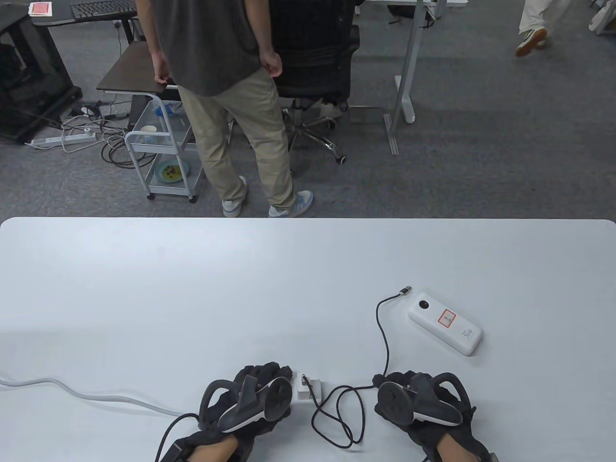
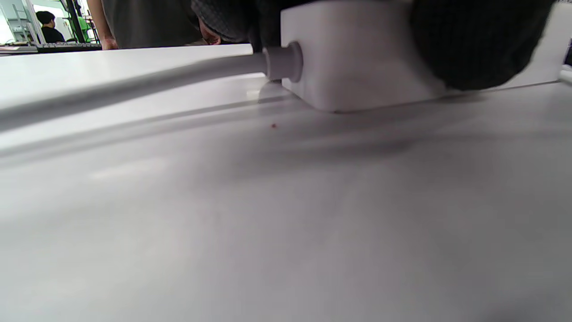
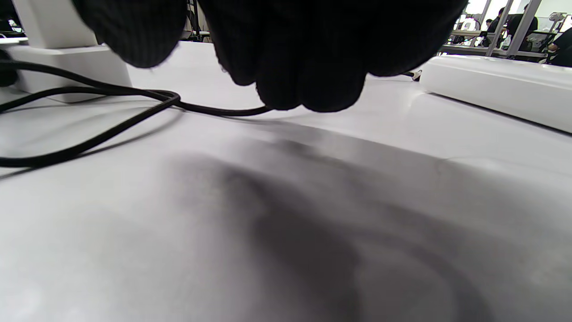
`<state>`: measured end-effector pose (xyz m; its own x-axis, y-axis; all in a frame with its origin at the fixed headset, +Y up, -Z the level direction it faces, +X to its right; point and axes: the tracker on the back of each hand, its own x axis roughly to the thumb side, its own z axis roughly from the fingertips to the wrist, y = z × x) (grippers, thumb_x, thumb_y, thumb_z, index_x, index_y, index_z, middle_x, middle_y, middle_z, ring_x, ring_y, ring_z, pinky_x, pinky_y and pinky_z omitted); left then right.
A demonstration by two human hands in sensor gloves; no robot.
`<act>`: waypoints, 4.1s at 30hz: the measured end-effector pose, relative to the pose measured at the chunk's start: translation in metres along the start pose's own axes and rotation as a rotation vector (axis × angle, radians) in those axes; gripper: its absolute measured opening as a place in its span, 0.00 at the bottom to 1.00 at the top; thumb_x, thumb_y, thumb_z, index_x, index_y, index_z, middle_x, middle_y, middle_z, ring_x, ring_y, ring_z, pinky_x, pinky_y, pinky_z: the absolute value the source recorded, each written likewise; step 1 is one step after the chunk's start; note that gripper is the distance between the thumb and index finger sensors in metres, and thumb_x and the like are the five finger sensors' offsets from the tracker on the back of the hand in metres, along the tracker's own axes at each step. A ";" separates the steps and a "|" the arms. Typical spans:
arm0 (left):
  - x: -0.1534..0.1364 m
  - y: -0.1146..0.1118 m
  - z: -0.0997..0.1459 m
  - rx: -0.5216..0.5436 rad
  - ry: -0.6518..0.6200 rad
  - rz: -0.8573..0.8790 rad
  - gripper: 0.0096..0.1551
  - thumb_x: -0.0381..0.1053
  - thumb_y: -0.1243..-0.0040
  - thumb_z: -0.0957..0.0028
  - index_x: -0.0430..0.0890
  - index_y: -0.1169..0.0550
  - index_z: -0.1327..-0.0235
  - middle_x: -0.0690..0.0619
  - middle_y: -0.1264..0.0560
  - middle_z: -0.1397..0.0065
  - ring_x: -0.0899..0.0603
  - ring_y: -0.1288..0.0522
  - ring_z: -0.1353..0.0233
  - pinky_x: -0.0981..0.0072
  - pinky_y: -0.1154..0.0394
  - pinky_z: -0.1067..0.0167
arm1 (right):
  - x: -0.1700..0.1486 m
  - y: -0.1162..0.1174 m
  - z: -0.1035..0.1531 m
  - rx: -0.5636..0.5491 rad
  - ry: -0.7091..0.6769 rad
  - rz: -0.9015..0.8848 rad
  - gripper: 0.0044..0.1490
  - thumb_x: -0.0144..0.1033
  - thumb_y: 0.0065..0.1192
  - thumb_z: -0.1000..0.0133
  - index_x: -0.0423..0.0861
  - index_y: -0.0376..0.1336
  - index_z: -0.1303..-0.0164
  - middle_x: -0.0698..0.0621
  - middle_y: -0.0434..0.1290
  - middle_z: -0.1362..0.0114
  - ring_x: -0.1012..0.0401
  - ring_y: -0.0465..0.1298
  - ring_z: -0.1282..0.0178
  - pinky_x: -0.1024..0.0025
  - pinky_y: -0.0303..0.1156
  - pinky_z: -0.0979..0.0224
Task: Unplug the charger and disconnect the battery pack
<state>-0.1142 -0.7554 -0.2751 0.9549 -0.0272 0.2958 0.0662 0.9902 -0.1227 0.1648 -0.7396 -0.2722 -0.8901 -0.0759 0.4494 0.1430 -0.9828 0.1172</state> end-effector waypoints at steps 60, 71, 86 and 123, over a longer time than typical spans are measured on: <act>-0.002 0.001 -0.003 -0.037 0.007 0.014 0.48 0.71 0.31 0.59 0.65 0.32 0.21 0.61 0.32 0.18 0.49 0.23 0.19 0.55 0.32 0.17 | 0.091 -0.013 -0.069 -0.175 -0.162 -0.405 0.48 0.57 0.57 0.48 0.51 0.50 0.19 0.48 0.67 0.21 0.48 0.72 0.29 0.46 0.67 0.29; 0.000 0.001 -0.003 -0.044 0.013 0.003 0.48 0.71 0.31 0.58 0.64 0.33 0.20 0.60 0.32 0.18 0.49 0.23 0.19 0.55 0.32 0.17 | 0.098 -0.010 -0.069 -0.178 -0.134 -0.329 0.48 0.56 0.57 0.49 0.52 0.49 0.20 0.52 0.66 0.22 0.52 0.71 0.29 0.49 0.68 0.29; 0.001 0.001 -0.004 -0.044 0.017 0.003 0.48 0.70 0.30 0.59 0.65 0.32 0.21 0.61 0.32 0.18 0.49 0.23 0.19 0.55 0.32 0.17 | 0.088 -0.010 -0.070 -0.181 -0.098 -0.450 0.46 0.60 0.57 0.51 0.51 0.55 0.23 0.52 0.71 0.24 0.53 0.75 0.30 0.52 0.71 0.30; 0.005 0.002 -0.004 -0.047 0.022 -0.024 0.48 0.70 0.29 0.60 0.65 0.31 0.21 0.61 0.30 0.19 0.49 0.22 0.19 0.56 0.31 0.17 | 0.097 -0.014 -0.066 -0.258 -0.164 -0.265 0.44 0.56 0.52 0.50 0.44 0.57 0.26 0.47 0.74 0.29 0.54 0.81 0.38 0.58 0.76 0.36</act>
<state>-0.1077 -0.7539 -0.2781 0.9590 -0.0546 0.2779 0.1023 0.9818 -0.1600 0.0476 -0.7441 -0.2887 -0.7977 0.1931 0.5712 -0.2138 -0.9764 0.0316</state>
